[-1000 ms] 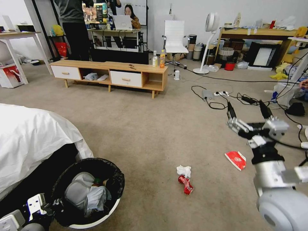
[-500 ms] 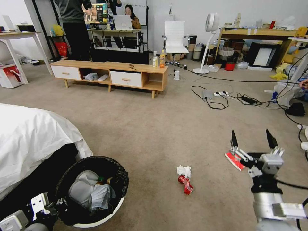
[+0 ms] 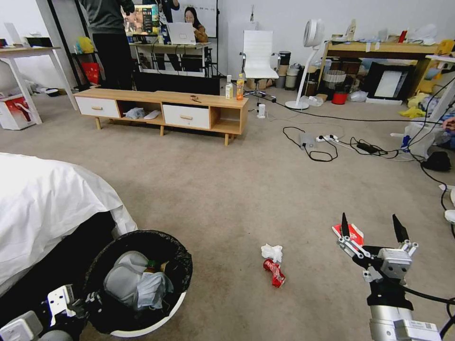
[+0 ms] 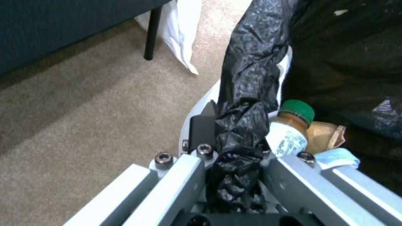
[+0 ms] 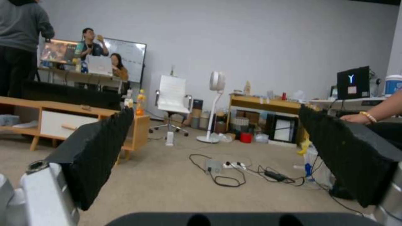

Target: Pick up the trash bin and place the garbage on the floor into it.

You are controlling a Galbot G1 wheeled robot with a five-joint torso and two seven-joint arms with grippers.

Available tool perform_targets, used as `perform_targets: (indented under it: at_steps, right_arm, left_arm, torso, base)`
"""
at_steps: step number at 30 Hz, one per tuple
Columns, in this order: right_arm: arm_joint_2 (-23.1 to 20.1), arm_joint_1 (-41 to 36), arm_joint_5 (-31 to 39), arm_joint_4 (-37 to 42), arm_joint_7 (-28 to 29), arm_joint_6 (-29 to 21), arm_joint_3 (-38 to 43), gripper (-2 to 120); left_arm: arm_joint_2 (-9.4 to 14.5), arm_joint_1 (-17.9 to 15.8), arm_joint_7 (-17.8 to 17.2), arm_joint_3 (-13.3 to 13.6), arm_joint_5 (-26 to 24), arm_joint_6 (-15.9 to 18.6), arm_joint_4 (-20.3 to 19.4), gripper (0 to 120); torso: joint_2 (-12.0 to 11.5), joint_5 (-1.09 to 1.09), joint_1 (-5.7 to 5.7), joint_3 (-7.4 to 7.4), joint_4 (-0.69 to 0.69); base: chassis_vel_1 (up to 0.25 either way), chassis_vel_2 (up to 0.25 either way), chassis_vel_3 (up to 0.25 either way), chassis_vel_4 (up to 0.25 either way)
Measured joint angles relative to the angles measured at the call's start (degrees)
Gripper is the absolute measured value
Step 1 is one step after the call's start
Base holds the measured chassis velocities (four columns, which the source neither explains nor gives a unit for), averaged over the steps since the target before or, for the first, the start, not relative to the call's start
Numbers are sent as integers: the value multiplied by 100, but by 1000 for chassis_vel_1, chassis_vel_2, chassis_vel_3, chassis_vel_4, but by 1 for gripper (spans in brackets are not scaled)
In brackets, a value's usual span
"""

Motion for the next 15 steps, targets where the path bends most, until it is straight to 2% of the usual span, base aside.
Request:
perform_targets:
  at_steps: [12,15]
  right_arm:
    - [19,-1,-45,-80,-77,161,11,100]
    - [-16,15,-37,-91,-80,172,24,100]
  left_arm:
    - [-8,57,25,-4,9,0,-32,1]
    - [-20,73,30,-7,14,0,-34,1]
  torso:
    - [0,0,0,0,0]
    - [0,0,0,-1,0]
  base:
    - [0,0,0,0]
    - [-83,59,109,-78]
